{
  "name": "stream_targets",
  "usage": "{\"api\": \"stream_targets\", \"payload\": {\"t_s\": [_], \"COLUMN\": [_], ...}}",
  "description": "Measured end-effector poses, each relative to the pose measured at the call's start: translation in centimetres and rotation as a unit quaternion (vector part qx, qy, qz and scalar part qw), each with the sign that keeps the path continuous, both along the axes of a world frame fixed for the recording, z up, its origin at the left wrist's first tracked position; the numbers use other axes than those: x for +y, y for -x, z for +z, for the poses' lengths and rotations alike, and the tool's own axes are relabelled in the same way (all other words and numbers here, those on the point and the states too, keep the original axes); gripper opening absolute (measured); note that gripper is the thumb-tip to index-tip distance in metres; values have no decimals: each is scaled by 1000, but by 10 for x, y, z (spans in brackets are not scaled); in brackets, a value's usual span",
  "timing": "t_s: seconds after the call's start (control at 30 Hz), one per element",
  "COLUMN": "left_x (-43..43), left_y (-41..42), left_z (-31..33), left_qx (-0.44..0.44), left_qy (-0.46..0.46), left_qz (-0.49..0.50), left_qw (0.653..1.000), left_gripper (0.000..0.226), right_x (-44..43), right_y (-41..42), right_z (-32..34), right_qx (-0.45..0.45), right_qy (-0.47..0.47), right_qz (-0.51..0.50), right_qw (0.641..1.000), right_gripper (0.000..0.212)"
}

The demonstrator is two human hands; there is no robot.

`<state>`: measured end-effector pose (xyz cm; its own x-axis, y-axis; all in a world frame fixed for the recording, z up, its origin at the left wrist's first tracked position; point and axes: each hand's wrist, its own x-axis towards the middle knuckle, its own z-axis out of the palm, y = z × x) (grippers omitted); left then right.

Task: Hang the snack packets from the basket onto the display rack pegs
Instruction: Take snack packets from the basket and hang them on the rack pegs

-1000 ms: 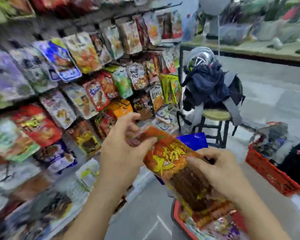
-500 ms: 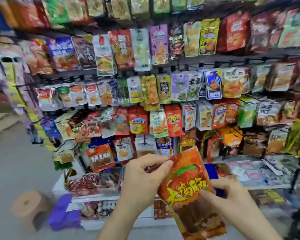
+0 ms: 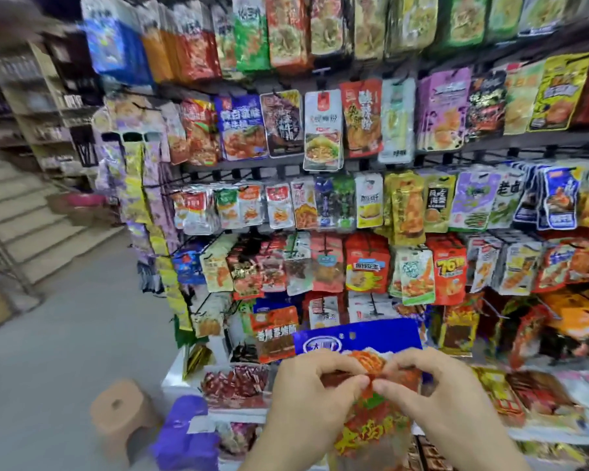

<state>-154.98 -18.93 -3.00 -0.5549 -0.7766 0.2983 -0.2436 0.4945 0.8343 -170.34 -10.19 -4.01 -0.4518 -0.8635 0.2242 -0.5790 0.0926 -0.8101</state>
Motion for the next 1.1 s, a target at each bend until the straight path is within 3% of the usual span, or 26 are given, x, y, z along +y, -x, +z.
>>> {"api": "stream_targets", "payload": {"t_s": [0.13,0.2,0.4,0.6,0.9,0.97,1.1], "left_x": [-28,-40,-65,-84,-113,-119,-130], "left_y": [-10,-9,11,42,105,120,138], "left_z": [-6,-11,-21,-26,-18,-19,-16], "left_qx": [-14,-34,-103,-94,-134,-124,-71], "left_qy": [96,166,307,241,355,320,146], "left_qz": [8,21,23,60,82,72,69], "left_qw": [995,985,946,964,922,936,984], "left_gripper": [8,17,12,11,6,4,8], "right_x": [-29,-39,-60,-86,-124,-128,-131], "right_y": [-19,-21,-7,26,101,116,142], "right_z": [5,3,3,8,20,16,7], "right_qx": [108,142,136,113,24,13,-46], "right_qy": [-12,-12,-36,-60,-78,-73,-63], "right_qz": [3,7,-6,42,124,119,72], "right_qw": [994,990,990,991,989,990,994], "right_gripper": [27,27,27,28,30,26,9]}}
